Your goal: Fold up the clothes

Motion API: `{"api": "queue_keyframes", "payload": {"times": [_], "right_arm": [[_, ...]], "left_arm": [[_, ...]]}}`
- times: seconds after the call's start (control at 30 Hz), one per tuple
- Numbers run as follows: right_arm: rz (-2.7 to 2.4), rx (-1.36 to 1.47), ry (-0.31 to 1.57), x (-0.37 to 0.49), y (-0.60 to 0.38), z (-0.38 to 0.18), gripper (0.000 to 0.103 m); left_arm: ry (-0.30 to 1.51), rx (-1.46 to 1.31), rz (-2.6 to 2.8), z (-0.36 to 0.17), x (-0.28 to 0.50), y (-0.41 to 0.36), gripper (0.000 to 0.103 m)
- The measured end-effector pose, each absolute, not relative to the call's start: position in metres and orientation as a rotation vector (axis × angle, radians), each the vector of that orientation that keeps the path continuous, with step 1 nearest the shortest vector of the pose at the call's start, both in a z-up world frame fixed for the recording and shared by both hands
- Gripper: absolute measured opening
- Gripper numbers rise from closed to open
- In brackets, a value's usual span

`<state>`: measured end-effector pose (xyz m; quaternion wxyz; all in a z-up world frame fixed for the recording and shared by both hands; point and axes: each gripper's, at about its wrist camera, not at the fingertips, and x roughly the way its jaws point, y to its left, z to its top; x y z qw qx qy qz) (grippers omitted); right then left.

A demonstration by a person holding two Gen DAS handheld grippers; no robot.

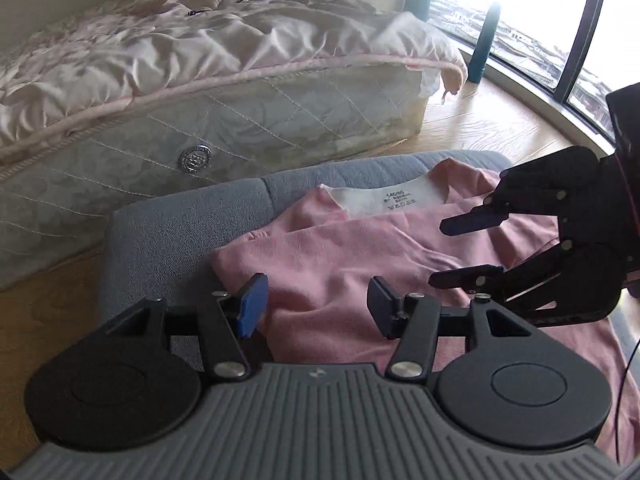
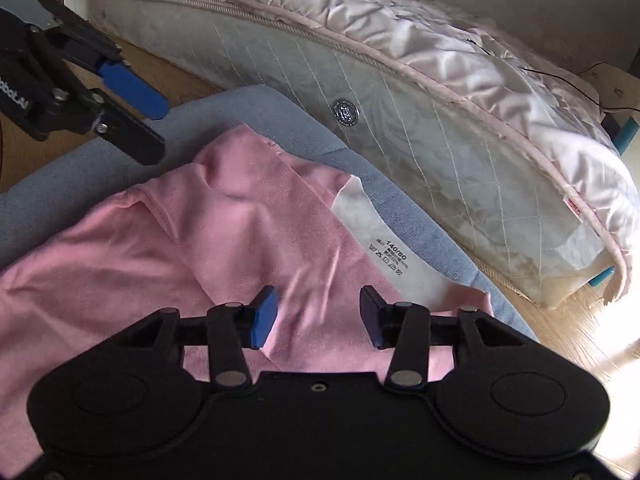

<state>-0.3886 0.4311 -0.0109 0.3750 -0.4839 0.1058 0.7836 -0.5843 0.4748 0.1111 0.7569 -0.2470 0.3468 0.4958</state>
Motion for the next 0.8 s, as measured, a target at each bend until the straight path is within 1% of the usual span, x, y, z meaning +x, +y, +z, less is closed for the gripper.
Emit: {"api": "queue_keyframes", "payload": {"times": [0.07,0.13,0.23,0.27,0.37,0.43,0.6,0.63,0.7,0.77,0.8], "right_arm": [[2.025,-1.222,0.286,-0.392,0.442,-0.023,0.043],[2.012,-1.229,0.324,-0.380,0.449,-0.033,0.041],[1.981,-1.179,0.423,-0.350,0.458,-0.038,0.043],[1.961,-1.178,0.435,-0.342,0.459,-0.036,0.046],[1.932,-1.178,0.380,-0.341,0.457,-0.020,0.041],[2.047,-1.092,0.368,-0.354,0.458,-0.009,0.042],[2.228,-0.966,0.415,-0.415,0.486,-0.009,0.041],[2.226,-0.962,0.425,-0.427,0.494,-0.014,0.040],[2.227,-0.955,0.478,-0.445,0.510,-0.023,0.030],[2.223,-0.962,0.502,-0.457,0.519,-0.031,0.024],[2.222,-0.978,0.500,-0.463,0.523,-0.036,0.024]], "left_arm": [[0.842,-0.527,1.083,0.091,-0.580,0.476,0.061],[0.873,-0.549,1.080,0.076,-0.592,0.466,0.061],[0.817,-0.649,1.061,0.070,-0.620,0.452,0.062],[0.821,-0.680,1.066,0.069,-0.626,0.450,0.061],[0.782,-0.662,1.098,0.081,-0.635,0.449,0.061],[0.745,-0.627,1.115,0.092,-0.638,0.451,0.061],[0.779,-0.579,1.125,0.091,-0.626,0.458,0.061],[0.777,-0.579,1.121,0.093,-0.627,0.456,0.061],[0.773,-0.579,1.114,0.096,-0.629,0.453,0.061],[0.760,-0.566,1.104,0.101,-0.629,0.449,0.061],[0.751,-0.555,1.098,0.104,-0.628,0.447,0.061]]}}
